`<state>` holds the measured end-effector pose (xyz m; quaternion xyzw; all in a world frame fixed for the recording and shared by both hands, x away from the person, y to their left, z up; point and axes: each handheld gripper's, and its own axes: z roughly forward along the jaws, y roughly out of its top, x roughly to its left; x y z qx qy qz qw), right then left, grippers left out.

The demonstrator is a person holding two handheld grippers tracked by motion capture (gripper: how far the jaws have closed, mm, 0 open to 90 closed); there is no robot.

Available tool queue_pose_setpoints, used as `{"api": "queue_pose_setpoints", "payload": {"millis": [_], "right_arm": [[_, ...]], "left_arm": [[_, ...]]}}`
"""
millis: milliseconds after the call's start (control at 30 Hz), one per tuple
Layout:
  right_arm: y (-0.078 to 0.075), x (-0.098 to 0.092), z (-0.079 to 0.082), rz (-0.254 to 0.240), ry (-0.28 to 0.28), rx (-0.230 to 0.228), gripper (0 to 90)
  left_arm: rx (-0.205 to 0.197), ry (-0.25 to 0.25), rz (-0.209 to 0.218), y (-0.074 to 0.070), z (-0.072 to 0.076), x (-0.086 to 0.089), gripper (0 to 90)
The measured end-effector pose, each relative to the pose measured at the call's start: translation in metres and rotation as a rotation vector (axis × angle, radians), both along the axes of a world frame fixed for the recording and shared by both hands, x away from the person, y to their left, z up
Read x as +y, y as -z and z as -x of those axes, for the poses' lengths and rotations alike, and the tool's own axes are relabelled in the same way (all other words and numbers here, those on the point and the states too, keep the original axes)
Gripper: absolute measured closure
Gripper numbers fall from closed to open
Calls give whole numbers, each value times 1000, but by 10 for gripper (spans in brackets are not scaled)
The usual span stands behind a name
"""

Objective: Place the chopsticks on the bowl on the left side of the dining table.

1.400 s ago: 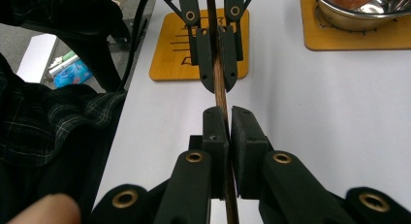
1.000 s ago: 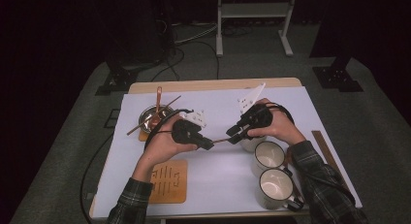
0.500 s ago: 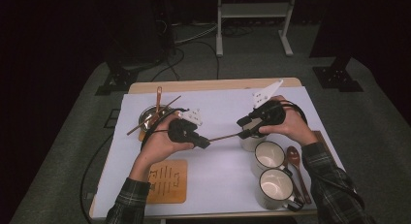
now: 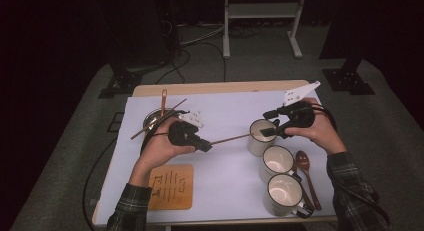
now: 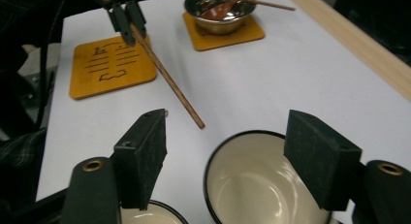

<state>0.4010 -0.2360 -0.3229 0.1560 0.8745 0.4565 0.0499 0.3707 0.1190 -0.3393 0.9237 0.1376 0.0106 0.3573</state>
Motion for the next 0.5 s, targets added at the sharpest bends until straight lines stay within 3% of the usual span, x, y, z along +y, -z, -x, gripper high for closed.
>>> {"api": "queue_pose_setpoints", "payload": {"millis": [500], "right_arm": [[15,-52,6,-51,235,-58,239]], "left_arm": [[-10,-49,-4,-1,-6,14,843]]}}
